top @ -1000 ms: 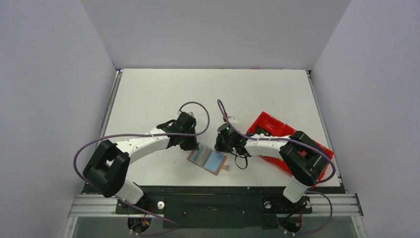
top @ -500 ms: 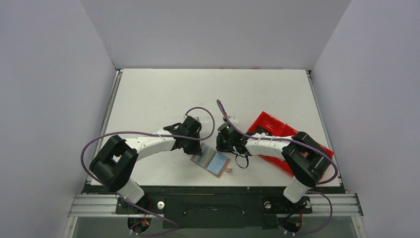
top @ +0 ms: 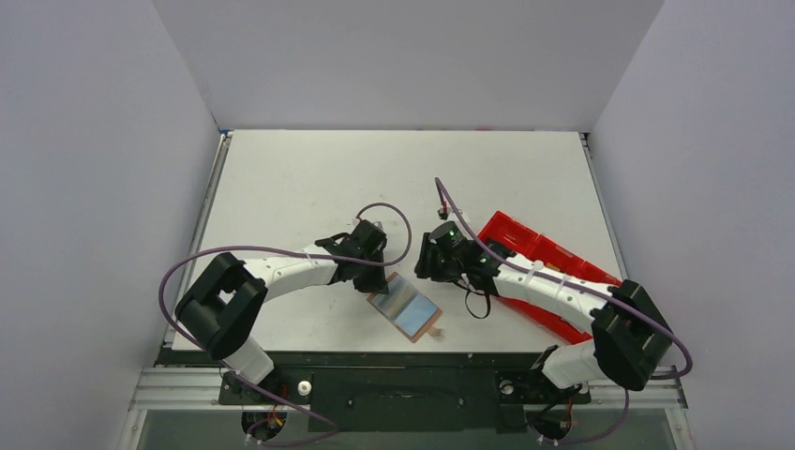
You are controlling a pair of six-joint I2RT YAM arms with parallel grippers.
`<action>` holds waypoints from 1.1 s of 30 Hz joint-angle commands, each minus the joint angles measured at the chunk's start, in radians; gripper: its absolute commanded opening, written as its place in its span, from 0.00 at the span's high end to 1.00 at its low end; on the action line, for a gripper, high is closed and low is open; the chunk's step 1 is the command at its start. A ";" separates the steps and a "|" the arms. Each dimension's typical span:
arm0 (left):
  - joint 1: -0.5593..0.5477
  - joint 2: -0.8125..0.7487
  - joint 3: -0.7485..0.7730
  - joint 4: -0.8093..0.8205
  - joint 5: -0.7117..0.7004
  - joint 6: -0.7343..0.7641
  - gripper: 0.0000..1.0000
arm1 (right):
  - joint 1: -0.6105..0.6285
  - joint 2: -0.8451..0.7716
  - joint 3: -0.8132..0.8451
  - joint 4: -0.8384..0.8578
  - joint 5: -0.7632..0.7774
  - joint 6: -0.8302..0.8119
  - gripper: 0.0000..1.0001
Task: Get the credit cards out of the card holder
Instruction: Remove the credit card from the card holder.
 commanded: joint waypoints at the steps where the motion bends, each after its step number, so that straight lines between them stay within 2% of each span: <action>1: -0.006 0.027 0.008 -0.004 -0.009 -0.011 0.92 | 0.001 -0.118 -0.094 -0.114 -0.014 0.019 0.55; 8: -0.005 0.030 0.010 -0.001 -0.007 -0.014 0.92 | 0.034 -0.212 -0.244 -0.089 -0.114 0.080 0.54; 14: -0.005 0.026 0.007 -0.004 -0.012 -0.014 0.92 | 0.045 -0.157 -0.307 0.045 -0.195 0.124 0.53; 19: -0.006 0.017 0.000 -0.004 -0.013 -0.017 0.92 | 0.045 -0.094 -0.310 0.115 -0.192 0.143 0.54; 30: -0.007 -0.019 -0.022 -0.013 -0.019 -0.021 0.92 | -0.021 0.064 -0.184 0.109 -0.120 0.071 0.80; 33: -0.005 -0.021 -0.026 -0.014 -0.020 -0.020 0.92 | -0.036 0.116 -0.137 0.106 -0.116 0.035 0.84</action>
